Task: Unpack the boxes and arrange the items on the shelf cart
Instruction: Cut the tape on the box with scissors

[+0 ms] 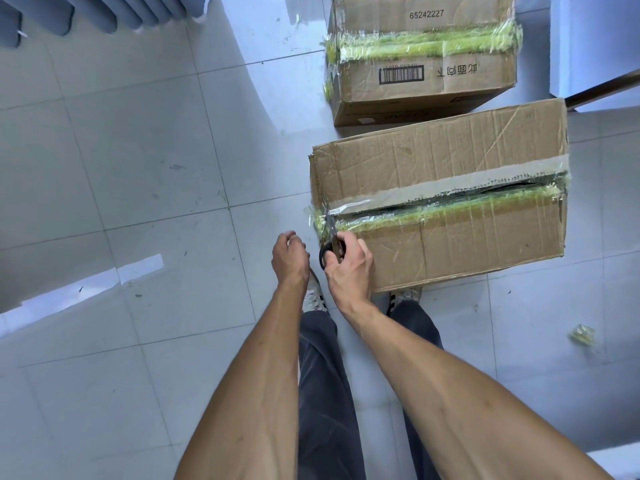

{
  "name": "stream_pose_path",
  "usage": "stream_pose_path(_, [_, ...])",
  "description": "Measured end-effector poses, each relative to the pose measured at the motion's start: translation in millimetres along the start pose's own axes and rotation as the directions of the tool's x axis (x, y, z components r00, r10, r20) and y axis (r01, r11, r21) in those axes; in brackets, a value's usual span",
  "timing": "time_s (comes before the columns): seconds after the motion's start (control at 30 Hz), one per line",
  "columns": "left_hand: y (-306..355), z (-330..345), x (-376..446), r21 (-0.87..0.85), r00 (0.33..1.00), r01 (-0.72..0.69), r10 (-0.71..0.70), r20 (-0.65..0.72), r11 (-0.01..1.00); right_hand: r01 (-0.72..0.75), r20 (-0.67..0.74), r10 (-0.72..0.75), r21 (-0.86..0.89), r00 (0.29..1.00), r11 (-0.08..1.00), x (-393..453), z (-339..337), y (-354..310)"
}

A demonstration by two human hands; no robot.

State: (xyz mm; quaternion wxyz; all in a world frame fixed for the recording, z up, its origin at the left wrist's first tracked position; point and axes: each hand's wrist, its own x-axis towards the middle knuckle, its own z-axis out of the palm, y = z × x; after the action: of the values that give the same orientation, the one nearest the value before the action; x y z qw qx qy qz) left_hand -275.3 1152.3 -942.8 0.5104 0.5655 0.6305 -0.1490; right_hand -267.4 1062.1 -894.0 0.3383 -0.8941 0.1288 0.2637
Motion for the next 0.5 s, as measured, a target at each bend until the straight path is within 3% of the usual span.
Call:
stream_pose_path(0.13, [26.9, -2.4, 5.8, 0.033, 0.997, -0.073, 0.072, 0.012, 0.997, 0.023, -0.018, -0.024, -0.054, 1.000, 0.998, -4.8, -2.7, 0.2])
stream_pose_path(0.33, [44.8, -1.9, 1.6, 0.016, 0.990, -0.128, 0.127, 0.055, 0.992, -0.001, -0.055, 0.006, 0.098, 0.998, 0.995, -12.5, 0.3, -1.3])
stream_pose_path(0.5, [46.1, -4.9, 2.7, -0.036, 0.991, -0.113, 0.115, 0.062, 0.993, 0.056, 0.006, -0.056, -0.005, 0.998, 0.998, -41.6, 2.1, 24.9])
